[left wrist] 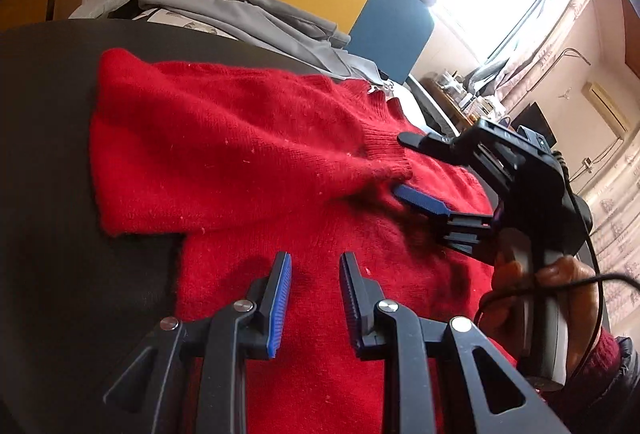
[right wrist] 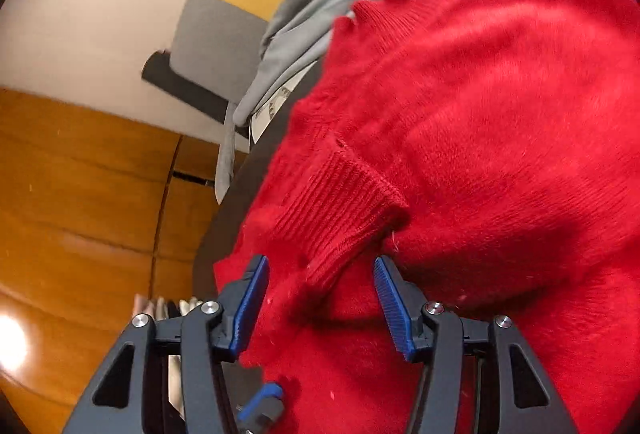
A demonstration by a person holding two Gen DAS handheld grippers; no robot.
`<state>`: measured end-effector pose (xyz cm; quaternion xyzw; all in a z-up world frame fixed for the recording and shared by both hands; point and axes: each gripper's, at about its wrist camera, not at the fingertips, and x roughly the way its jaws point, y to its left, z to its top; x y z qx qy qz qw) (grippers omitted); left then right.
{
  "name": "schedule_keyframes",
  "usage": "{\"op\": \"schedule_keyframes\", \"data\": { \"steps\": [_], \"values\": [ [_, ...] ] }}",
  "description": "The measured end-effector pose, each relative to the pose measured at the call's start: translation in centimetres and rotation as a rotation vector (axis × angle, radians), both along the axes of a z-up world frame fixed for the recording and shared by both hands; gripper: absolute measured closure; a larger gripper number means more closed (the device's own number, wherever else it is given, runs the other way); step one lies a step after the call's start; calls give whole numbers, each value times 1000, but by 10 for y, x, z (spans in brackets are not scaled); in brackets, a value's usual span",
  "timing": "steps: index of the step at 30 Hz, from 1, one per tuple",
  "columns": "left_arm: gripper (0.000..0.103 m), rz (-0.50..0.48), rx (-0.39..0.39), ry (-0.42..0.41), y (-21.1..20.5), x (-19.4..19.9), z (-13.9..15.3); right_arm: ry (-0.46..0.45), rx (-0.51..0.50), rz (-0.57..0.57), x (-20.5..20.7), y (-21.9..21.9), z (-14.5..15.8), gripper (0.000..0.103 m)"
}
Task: Fold clothes
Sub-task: 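Grasp the sleeve cuff with the right gripper while the left gripper releases it, then lay the held sleeve across the sweater body with the right gripper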
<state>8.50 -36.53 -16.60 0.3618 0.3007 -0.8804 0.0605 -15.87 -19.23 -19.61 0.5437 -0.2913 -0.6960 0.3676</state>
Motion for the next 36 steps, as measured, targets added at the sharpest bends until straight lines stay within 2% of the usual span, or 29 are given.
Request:
{"op": "schedule_keyframes", "data": {
  "steps": [3,5,8,9,10,13,17,24,31,36],
  "values": [
    [79,11,23,-6,-3,1,-7,-8,-2,-31,-2,-7,-2,46],
    [79,16,33,-6,-4,1,-10,15,16,-38,-3,-16,0,52],
    [79,17,35,1,-3,3,-11,32,103,-28,-9,-35,-1,73],
    [79,19,36,3,-4,4,-11,50,124,-14,-11,-39,2,92],
    [79,23,45,8,-5,5,-12,68,144,0,-12,-44,5,94],
    [79,48,85,22,-12,7,-15,144,200,60,-13,-61,21,94],
    [79,72,97,28,-14,5,-13,343,223,195,-7,-96,87,94],
    [79,117,73,47,-24,-12,0,565,213,307,3,-138,180,94],
    [78,197,64,68,-51,-39,12,649,192,287,-8,-131,229,94],
    [78,231,50,1,-62,-63,3,679,189,245,-22,-106,247,94]
  ]
}}
